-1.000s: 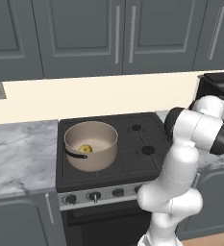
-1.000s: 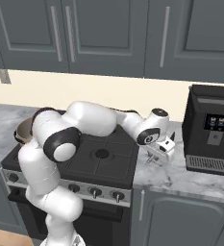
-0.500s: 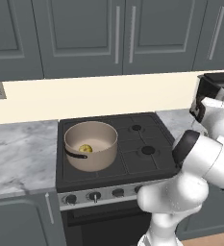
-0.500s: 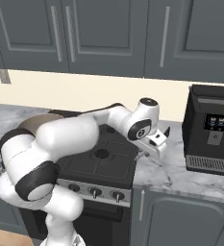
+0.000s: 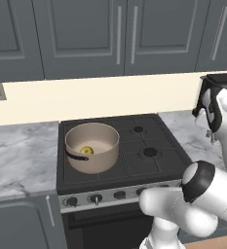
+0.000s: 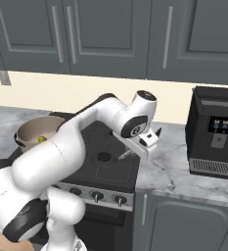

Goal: Put the squash and potato in the pot. Retrieve the spatula and lightly stir the vegetables in the pot.

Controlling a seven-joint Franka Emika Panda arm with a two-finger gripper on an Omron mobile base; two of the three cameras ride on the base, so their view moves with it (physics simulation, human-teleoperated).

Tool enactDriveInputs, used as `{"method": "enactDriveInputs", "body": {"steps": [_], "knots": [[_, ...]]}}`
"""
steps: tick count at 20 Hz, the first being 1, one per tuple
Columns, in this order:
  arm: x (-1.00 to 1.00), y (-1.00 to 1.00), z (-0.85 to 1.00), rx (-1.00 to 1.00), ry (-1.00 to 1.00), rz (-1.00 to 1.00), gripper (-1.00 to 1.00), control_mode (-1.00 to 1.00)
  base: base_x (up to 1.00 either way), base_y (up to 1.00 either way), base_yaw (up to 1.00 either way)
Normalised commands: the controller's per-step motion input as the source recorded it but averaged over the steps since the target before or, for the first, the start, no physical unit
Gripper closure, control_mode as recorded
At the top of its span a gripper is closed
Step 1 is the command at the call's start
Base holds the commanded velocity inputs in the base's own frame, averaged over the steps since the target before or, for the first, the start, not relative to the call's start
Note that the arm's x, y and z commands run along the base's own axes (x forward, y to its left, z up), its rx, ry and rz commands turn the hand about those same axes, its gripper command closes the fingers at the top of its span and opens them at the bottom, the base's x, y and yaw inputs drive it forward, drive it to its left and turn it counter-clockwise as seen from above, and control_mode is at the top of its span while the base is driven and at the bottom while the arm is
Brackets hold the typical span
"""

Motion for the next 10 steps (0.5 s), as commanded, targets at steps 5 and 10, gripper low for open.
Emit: {"method": "enactDriveInputs", "body": {"steps": [5, 10], "knots": [[-0.40, 0.51, 0.57, 0.29, 0.05, -0.01, 1.00, -1.00, 0.00, 0.00, 0.00], [-0.42, 0.36, 0.51, 0.35, 0.17, -0.18, 1.00, -1.00, 0.00, 0.00, 0.00]]}}
